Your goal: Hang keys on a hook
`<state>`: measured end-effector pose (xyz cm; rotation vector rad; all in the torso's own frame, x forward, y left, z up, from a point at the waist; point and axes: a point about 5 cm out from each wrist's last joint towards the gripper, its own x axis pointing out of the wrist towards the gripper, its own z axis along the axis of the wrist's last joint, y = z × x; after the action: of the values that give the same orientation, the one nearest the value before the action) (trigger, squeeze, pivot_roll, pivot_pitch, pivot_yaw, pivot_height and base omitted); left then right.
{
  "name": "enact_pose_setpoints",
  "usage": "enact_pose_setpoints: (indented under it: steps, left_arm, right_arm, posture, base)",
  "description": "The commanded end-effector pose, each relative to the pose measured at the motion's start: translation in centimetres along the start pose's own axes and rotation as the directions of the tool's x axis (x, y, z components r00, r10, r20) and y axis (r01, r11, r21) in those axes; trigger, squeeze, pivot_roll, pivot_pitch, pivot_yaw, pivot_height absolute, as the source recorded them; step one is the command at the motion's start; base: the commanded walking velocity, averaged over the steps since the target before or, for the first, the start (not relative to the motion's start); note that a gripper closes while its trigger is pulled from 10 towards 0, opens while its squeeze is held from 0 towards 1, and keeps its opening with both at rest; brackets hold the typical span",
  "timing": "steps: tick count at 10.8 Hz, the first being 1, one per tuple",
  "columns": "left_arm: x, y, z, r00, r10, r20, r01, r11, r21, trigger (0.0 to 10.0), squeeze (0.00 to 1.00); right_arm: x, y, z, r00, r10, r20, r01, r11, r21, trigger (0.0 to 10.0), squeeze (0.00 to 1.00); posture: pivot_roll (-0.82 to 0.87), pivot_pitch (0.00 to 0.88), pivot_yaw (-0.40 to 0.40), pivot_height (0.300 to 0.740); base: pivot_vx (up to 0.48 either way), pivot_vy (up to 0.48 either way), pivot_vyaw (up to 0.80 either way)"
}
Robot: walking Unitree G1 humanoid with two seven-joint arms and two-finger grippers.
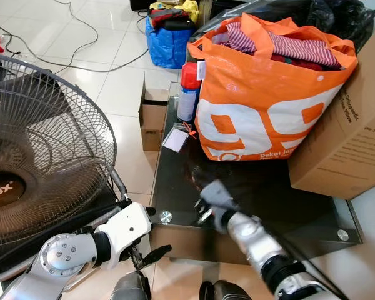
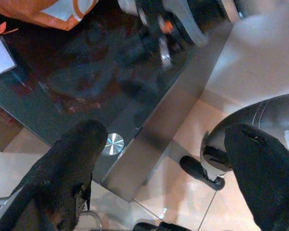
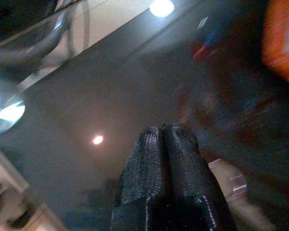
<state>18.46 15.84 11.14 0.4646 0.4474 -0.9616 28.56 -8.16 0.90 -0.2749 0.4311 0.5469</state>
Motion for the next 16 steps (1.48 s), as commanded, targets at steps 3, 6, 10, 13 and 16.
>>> enact_pose_setpoints:
  steps: [3, 6, 10, 13, 16]
  left_arm:
    - [0.4, 0.0, -0.1, 1.000, -0.010, -0.002, 0.010, 1.000, 0.005, 10.0, 0.00]
    - [0.6, 0.0, -0.2, 1.000, -0.007, -0.003, 0.007, 1.000, 0.006, 10.0, 0.00]
    - [0.6, 0.0, -0.2, 1.000, -0.001, -0.001, 0.001, 1.000, 0.004, 10.0, 0.00]
    - [0.7, 0.0, -0.2, 1.000, -0.006, -0.001, 0.006, 1.000, 0.012, 10.0, 0.00]
    - [0.7, 0.2, -0.2, 1.000, -0.012, -0.002, 0.012, 1.000, 0.018, 10.0, 0.00]
  right_arm:
    - [-0.3, -2.0, -0.7, 0.979, -0.191, -0.069, 0.203, 0.940, 0.274, 10.0, 1.00]
    - [-0.3, -1.7, -1.6, 0.958, -0.236, -0.165, 0.275, 0.919, 0.282, 10.0, 1.00]
    - [-0.2, -0.8, -2.1, 0.954, -0.216, -0.209, 0.274, 0.909, 0.313, 10.0, 1.00]
    - [-0.2, -0.6, -2.8, 0.941, -0.221, -0.258, 0.290, 0.917, 0.274, 10.0, 0.00]
    - [0.0, -0.3, -2.9, 0.939, -0.221, -0.264, 0.297, 0.908, 0.296, 6.1, 0.00]
  posture:
    - [0.09, 0.132, -0.072, 0.740]
    - [0.10, 0.131, -0.081, 0.740]
    - [0.10, 0.130, -0.093, 0.740]
    - [0.10, 0.127, -0.088, 0.740]
    - [0.10, 0.135, -0.080, 0.740]
  base:
    - [0.000, 0.000, 0.00]
    - [0.000, 0.000, 0.00]
    - [0.000, 0.000, 0.00]
    - [0.000, 0.000, 0.00]
    - [0.000, 0.000, 0.00]
